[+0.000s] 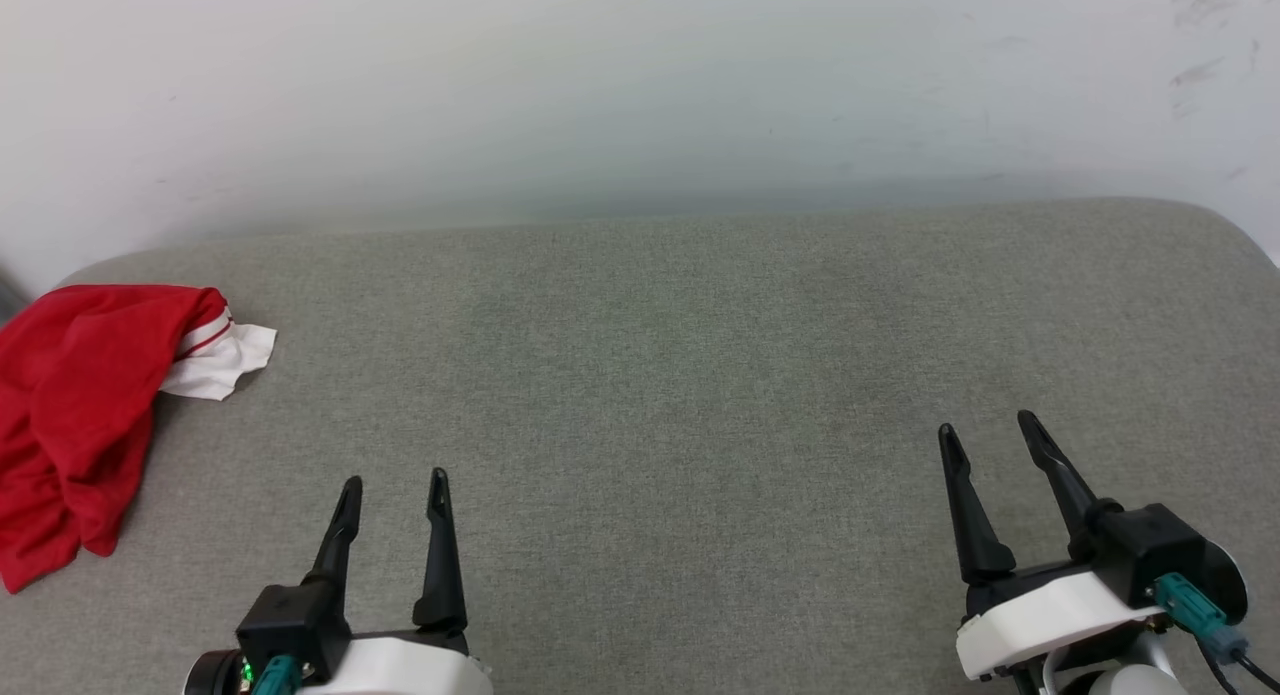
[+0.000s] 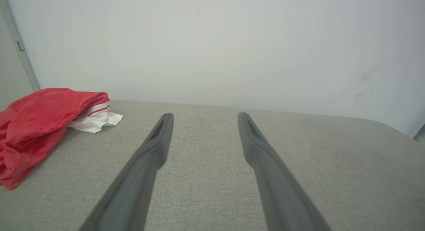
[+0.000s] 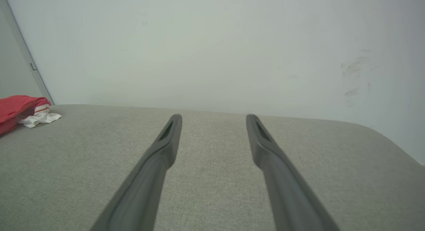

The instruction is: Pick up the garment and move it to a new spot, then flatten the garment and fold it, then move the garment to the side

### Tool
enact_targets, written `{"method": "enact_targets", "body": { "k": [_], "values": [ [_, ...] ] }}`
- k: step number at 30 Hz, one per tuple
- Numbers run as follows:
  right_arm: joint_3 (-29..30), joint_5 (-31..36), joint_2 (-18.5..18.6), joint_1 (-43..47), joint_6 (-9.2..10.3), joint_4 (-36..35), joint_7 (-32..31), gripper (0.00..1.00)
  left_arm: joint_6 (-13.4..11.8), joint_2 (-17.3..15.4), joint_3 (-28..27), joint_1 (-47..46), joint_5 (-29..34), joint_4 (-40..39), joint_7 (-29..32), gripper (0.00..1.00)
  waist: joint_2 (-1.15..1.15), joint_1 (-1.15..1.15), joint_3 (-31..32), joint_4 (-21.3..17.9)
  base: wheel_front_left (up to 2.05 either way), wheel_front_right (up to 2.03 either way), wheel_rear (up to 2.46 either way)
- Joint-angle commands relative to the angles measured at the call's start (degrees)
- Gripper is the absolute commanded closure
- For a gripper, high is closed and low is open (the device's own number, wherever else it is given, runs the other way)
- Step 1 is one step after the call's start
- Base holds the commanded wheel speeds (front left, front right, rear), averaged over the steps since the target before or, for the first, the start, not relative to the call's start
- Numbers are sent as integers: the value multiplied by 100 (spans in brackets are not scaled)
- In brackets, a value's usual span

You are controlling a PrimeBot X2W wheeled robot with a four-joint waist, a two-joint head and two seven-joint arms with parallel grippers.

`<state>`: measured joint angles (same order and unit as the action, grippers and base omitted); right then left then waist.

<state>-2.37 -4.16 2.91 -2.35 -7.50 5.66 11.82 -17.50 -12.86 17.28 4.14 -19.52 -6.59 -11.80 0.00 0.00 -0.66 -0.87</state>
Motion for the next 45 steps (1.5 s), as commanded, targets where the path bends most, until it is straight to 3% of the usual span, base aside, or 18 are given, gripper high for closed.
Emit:
{"method": "enact_targets", "body": {
  "k": [1, 9, 15, 27, 32, 45],
  "values": [
    [8, 1, -2, 13, 2, -17, 42, 0, 83, 45, -83, 59, 42, -52, -47, 0, 0, 0, -1, 1, 0, 0, 0],
    [93, -342, -3, 75, 2, 254, 144, 0, 1078, 574, -822, 339, 329, 149, -135, 0, 0, 0, 11, -22, 0, 0, 0],
    [124, -12, -4, 53, 2, 396, 224, 0, 1791, 867, -1197, 491, 870, 485, -227, 0, 0, 0, 18, -54, 0, 0, 0],
    [124, 460, -5, 66, 2, 381, 344, 0, 2089, 988, -1458, 495, 1425, 617, -348, 0, 0, 0, 33, -28, 0, 0, 0],
    [63, 350, -5, 76, 2, 354, 339, 0, 2126, 997, -1507, 465, 1324, 621, -342, 0, 0, 0, 5, 70, 0, 0, 0],
    [-362, 322, -6, 71, 2, 240, 339, 0, 2097, 997, -1740, 296, 1173, 505, -342, 0, 0, 0, -132, 1081, 0, 0, 0]
  ]
}}
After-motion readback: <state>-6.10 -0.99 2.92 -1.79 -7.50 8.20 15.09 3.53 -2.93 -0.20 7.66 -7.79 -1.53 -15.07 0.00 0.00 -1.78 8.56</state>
